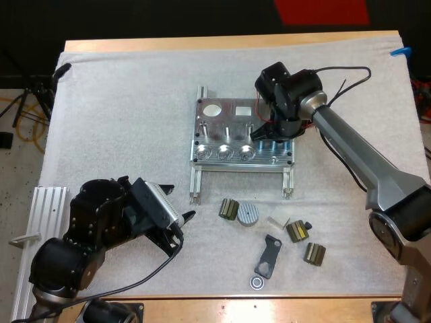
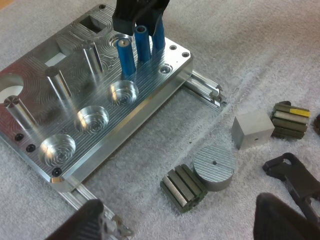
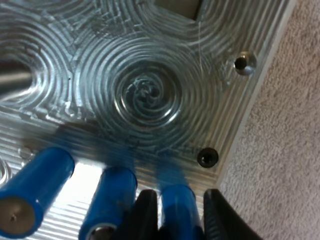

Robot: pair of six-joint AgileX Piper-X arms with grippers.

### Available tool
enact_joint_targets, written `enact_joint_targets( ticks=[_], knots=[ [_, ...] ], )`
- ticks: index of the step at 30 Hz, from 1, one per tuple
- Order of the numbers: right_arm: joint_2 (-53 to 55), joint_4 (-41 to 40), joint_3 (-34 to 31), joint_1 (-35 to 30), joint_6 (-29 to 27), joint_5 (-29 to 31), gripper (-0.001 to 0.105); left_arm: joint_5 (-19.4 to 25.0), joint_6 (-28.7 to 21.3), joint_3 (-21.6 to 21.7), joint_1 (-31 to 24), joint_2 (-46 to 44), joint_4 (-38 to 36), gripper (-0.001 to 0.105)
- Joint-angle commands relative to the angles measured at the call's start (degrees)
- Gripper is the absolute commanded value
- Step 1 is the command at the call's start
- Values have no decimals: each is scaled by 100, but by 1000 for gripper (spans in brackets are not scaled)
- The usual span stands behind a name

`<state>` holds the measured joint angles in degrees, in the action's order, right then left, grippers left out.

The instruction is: Load cells from left to right

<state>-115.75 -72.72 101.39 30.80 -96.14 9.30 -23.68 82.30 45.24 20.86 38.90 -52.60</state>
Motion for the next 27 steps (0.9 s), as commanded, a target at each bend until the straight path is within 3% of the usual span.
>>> enact_joint_targets(
  ticks=[1, 5, 18, 19, 22, 24, 27],
  knots=[
    [-89, -94, 6, 1, 43, 121, 0, -65, -38, 43, 8, -10, 21, 61],
    [-89, -224, 6, 1, 131, 753, 0, -65, -38, 43, 8, -10, 21, 61],
    [-76, -273, 6, 1, -52, 706, 2, -65, -38, 43, 8, -10, 21, 61],
    [-62, -273, 6, 1, -52, 706, 6, -65, -38, 43, 8, -10, 21, 61],
    [-34, -260, 29, 1, -70, 706, 36, -65, -38, 43, 8, -10, 21, 61],
    [42, -178, 47, 1, -208, 706, 65, -65, -38, 43, 8, -10, 21, 61],
    [191, -15, 46, 1, -338, 706, 76, -65, -38, 43, 8, -10, 21, 61]
  ],
)
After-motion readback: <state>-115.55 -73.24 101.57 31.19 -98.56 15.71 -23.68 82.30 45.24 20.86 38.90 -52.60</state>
